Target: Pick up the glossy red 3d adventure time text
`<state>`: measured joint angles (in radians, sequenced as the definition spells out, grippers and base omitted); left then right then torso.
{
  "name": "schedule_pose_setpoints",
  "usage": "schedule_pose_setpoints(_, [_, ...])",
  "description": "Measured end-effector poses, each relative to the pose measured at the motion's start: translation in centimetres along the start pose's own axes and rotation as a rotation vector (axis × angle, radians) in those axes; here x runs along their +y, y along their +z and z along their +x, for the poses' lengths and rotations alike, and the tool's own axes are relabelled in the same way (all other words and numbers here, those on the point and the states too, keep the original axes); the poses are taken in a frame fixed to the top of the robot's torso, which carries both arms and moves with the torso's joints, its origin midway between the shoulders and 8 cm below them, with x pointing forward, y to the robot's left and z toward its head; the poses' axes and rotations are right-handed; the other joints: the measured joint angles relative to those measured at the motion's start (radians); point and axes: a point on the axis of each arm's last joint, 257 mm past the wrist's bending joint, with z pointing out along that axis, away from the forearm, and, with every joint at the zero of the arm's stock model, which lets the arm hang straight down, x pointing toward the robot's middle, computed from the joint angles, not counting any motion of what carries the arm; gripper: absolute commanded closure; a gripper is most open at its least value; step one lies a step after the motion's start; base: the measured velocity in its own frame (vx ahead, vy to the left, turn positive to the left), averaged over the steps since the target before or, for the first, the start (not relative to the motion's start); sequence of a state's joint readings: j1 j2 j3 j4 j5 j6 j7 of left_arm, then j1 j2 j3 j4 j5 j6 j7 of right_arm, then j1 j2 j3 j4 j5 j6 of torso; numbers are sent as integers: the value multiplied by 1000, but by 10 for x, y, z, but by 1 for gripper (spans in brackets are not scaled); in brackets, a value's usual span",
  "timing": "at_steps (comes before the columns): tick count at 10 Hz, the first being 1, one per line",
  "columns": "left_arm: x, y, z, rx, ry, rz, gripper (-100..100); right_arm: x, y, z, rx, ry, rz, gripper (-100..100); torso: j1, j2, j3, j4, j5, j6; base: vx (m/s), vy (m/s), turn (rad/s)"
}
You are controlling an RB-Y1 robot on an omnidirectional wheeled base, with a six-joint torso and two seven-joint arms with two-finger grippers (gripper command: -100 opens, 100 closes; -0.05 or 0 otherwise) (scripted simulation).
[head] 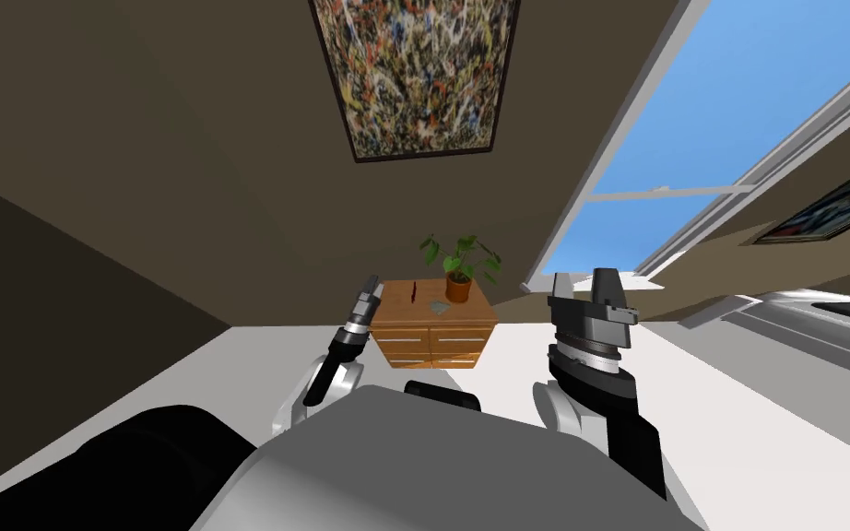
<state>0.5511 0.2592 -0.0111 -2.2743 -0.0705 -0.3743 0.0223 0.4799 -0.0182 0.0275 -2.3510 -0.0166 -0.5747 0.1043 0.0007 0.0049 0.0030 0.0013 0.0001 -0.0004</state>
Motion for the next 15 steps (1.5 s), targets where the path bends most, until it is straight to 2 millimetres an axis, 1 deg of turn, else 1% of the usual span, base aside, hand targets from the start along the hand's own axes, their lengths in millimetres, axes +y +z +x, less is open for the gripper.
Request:
schedule_pose_setpoints(1, [13, -6, 1, 22, 7, -34, -100, 0, 0, 0, 0, 0, 0, 0, 0, -1, -1, 0, 0, 1, -57, -17, -348])
schedule_pose_setpoints(2, [27, -9, 1, 45, 14, -76, -100, 0, 0, 0, 0, 0, 0, 0, -1, -1, -1, 0, 0, 1, -50, 0, -89])
schedule_pose_setpoints(3, [36, -12, 0, 58, 17, -103, -100, 0, 0, 0, 0, 0, 0, 0, 0, -1, -1, 0, 0, 0, -61, -11, -174])
schedule_pose_setpoints(5, [62, -26, 1, 97, 31, -188, -100, 0, 0, 0, 0, 0, 0, 0, 0, 0, 0, 0, 0, 1, -70, -9, -209])
schedule_pose_setpoints(7, [83, -37, -3, 126, 44, -254, -100, 0, 0, 0, 0, 0, 0, 0, 0, -1, -1, 0, 0, 1, -44, -14, -170])
schedule_pose_setpoints(8, [91, -41, -6, 136, 49, -278, -100, 0, 0, 0, 0, 0, 0, 0, 0, -2, -1, 0, 0, 0, -40, -17, -243])
schedule_pose_setpoints(9, [106, -48, -9, 153, 58, -317, -100, 0, 0, 0, 0, 0, 0, 0, 0, -2, -1, -1, 0, 1, -51, -24, -334])
schedule_pose_setpoints(10, [123, -64, -14, 167, 65, -373, -100, 0, 0, 0, 0, 0, 0, 0, 0, -2, -1, 0, 0, 0, -41, -12, -138])
schedule_pose_setpoints(11, [128, -68, -16, 178, 70, -398, -100, 0, 0, 0, 0, 0, 0, 0, 0, -2, -1, 0, 0, 0, -33, -23, -280])
schedule_pose_setpoints(12, [140, -75, -23, 191, 81, -442, -100, 0, 0, 0, 0, 0, 0, 0, 0, -3, -2, -1, 0, 1, -46, -34, -397])
schedule_pose_setpoints(13, [153, -89, -30, 203, 89, -500, -100, 0, 0, 0, 0, 0, 0, 0, -1, -2, -1, -1, 0, 1, -38, -17, -95])
schedule_pose_setpoints(14, [165, -95, -32, 213, 95, -532, -100, 0, 0, 0, 0, 0, 0, 0, 0, -3, -1, -1, 0, 0, -25, -19, -207])
schedule_pose_setpoints(15, [177, -107, -37, 225, 106, -575, -100, 0, 0, 0, 0, 0, 0, 0, 0, -3, -2, -1, 0, 0, -22, -25, -410])
